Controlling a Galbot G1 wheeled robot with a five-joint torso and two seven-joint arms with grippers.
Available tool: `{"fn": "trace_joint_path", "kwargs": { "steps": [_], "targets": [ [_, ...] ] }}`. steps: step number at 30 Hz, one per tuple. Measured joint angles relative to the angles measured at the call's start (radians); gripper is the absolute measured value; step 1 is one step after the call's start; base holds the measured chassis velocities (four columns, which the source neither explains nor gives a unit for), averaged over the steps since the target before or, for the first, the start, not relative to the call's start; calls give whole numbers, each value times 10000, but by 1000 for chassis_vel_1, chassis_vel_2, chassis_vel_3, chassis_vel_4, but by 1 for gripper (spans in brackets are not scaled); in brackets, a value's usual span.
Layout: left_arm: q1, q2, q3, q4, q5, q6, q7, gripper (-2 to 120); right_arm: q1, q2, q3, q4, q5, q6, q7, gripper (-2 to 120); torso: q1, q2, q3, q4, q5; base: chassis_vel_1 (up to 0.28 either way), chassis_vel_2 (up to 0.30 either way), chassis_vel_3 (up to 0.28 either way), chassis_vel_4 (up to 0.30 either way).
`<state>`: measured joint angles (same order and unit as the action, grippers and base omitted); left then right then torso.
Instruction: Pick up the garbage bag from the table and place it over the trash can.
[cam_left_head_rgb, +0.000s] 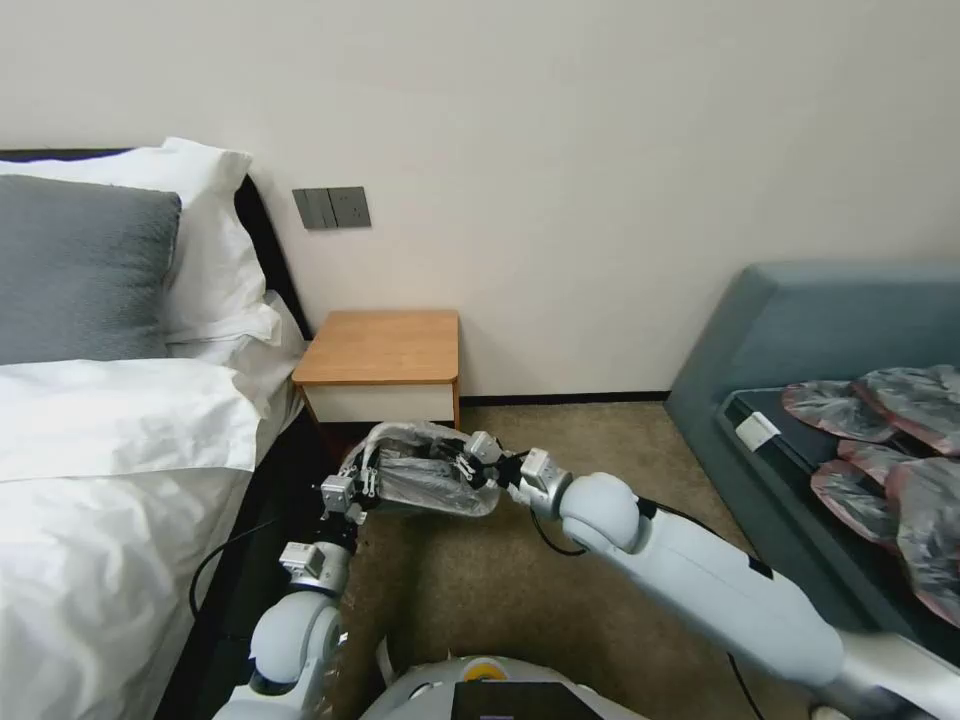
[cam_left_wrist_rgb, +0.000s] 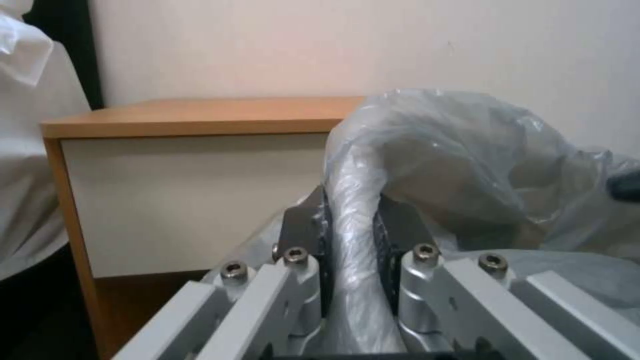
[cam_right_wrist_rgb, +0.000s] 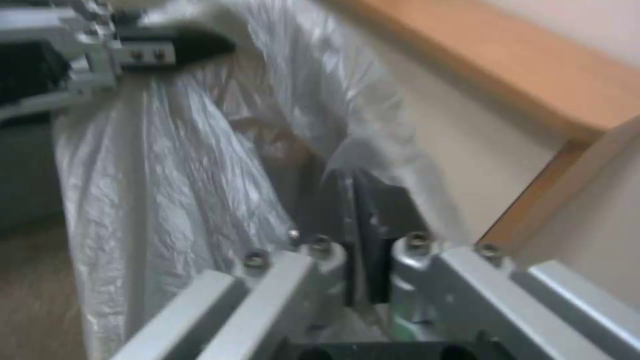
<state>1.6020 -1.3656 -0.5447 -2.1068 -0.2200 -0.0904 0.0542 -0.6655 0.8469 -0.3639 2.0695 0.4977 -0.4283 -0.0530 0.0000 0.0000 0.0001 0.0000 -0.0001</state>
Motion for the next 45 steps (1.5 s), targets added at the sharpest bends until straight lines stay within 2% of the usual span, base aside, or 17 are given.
{"fn": "trace_joint_path", "kwargs": {
  "steps": [7,12,14,18,22,25,30,35,40,45],
  "targets": [
    [16,7,13,-1,58,7,-1,9,548,58,-739,-379,158,-128,18,0,0,0,0,-1,0,0,0,0,0],
    [68,2,32,-52,123,11,1,9,1300,289,-1784,-870,289,-232,30,0,0,0,-1,-1,-1,0,0,0,0],
    [100,-14,73,-90,196,11,12,9,1774,508,-2365,-1185,308,-361,-1,0,0,0,0,0,2,0,0,0,0],
    [133,-24,105,-128,238,11,19,9,2177,689,-2779,-1473,309,-429,-19,0,0,0,0,1,-2,0,0,0,0],
    [225,-11,204,-269,301,10,46,9,3072,1216,-3663,-2431,212,-479,-104,0,0,0,0,1,-2,0,0,0,0],
    [279,-7,271,-345,335,11,53,9,3214,1486,-3837,-2960,48,-465,-184,0,0,0,0,1,0,0,0,0,0],
    [407,-16,335,-478,389,6,53,9,3259,1884,-3951,-3836,-330,-327,-339,0,0,0,0,1,0,0,0,0,0],
    [411,-4,298,-485,395,3,45,9,3158,1829,-3919,-3838,-405,-245,-381,0,0,0,0,1,1,0,0,0,0],
    [291,-46,278,-364,352,62,-50,9,2826,1418,-3571,-3057,-404,-191,-374,0,0,0,0,-1,0,0,0,0,0],
    [239,3,275,-344,-224,617,-366,9,1625,440,-2307,-1443,-432,-31,-505,0,0,0,-1,-1,2,0,0,0,0]
  ]
}}
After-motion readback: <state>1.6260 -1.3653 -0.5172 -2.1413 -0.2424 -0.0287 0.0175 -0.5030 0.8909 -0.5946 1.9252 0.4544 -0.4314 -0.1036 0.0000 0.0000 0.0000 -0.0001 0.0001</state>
